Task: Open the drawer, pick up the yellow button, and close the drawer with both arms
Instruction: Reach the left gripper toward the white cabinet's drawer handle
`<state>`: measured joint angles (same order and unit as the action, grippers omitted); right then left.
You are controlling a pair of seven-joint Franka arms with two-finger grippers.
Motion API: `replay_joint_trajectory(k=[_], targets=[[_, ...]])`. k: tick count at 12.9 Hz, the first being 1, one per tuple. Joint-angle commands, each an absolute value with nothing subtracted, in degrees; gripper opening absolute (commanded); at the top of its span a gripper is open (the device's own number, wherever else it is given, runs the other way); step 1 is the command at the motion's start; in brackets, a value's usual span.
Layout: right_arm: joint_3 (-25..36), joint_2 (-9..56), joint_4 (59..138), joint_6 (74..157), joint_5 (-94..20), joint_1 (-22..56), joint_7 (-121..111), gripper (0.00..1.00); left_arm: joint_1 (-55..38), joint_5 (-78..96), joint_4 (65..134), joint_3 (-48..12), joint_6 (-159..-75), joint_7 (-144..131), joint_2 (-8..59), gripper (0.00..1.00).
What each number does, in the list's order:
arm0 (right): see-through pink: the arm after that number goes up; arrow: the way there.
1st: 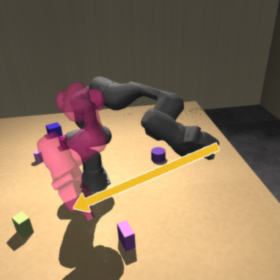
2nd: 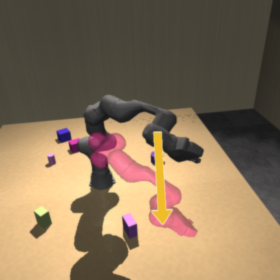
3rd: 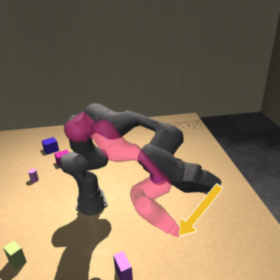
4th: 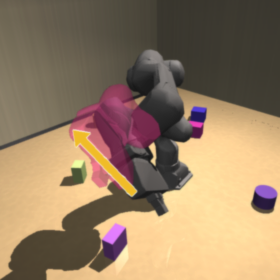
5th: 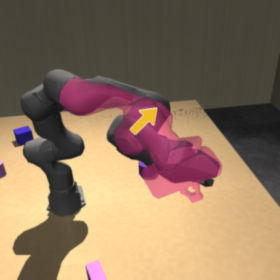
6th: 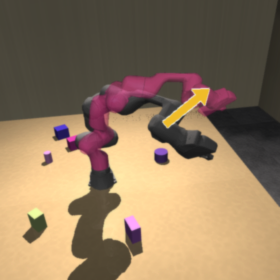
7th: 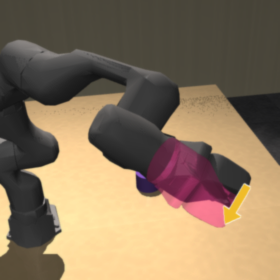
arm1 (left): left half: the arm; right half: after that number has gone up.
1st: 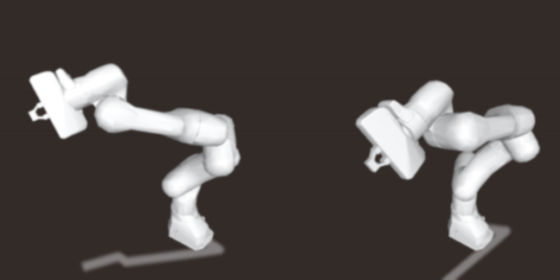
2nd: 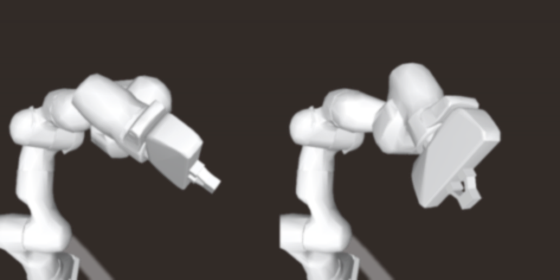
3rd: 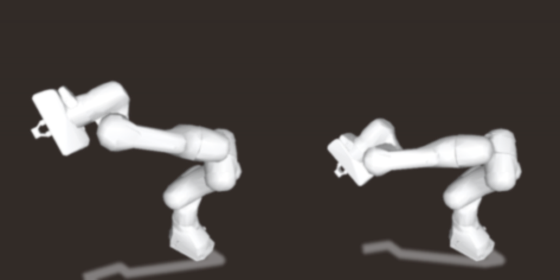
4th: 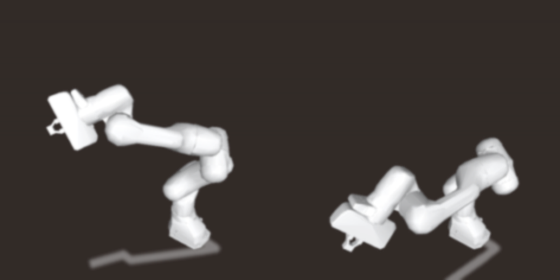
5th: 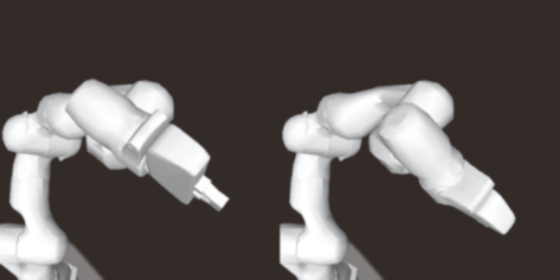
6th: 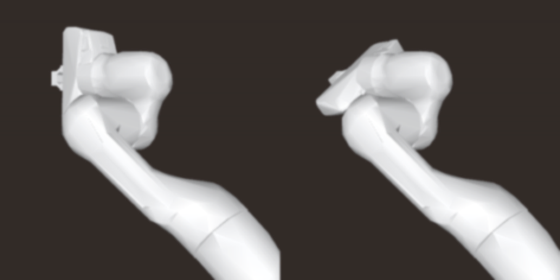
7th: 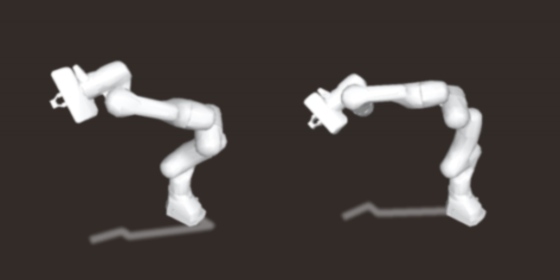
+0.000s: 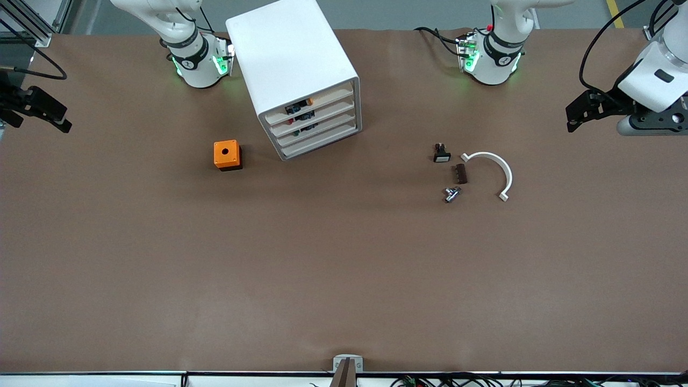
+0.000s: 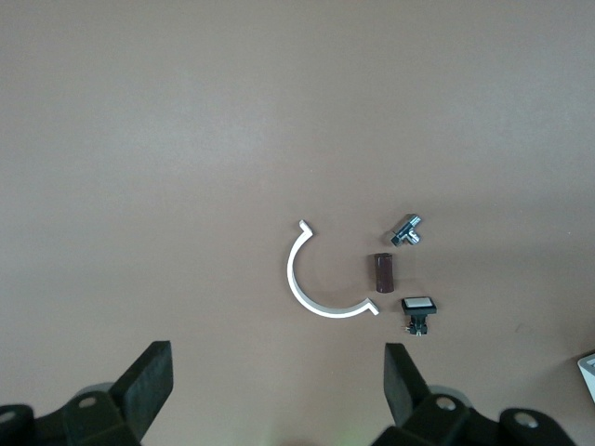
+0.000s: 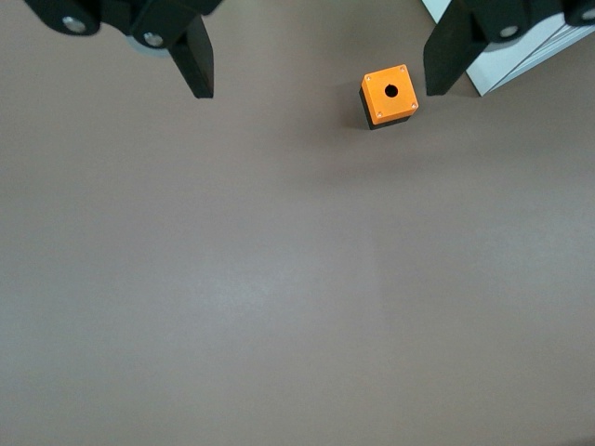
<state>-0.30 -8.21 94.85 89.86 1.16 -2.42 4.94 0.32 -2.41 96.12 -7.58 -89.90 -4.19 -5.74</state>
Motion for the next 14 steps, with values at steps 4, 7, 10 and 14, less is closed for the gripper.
replay_joint_trajectory(k=[4,7,10,14], targets=[[-0.1,-9.7,96.9,91.1,1.2,-2.5,5.3,1.0,0.5,-1.9,92.7,-7.5,-88.7,-3.4,-3.3,1.0],[-0.1,-8.9,94.9,91.1,1.4,-2.5,5.2,1.0,-0.2,-2.5,91.2,-7.7,-88.7,-3.1,2.4,1.0],[0.0,-6.4,91.9,90.9,1.6,-2.9,5.3,1.0,-0.5,0.5,87.8,-8.0,-88.9,-3.5,10.7,1.0],[0.2,-5.5,92.0,90.4,0.6,-3.0,5.4,1.0,-1.1,4.6,86.2,-8.3,-88.9,-12.4,17.9,1.0]])
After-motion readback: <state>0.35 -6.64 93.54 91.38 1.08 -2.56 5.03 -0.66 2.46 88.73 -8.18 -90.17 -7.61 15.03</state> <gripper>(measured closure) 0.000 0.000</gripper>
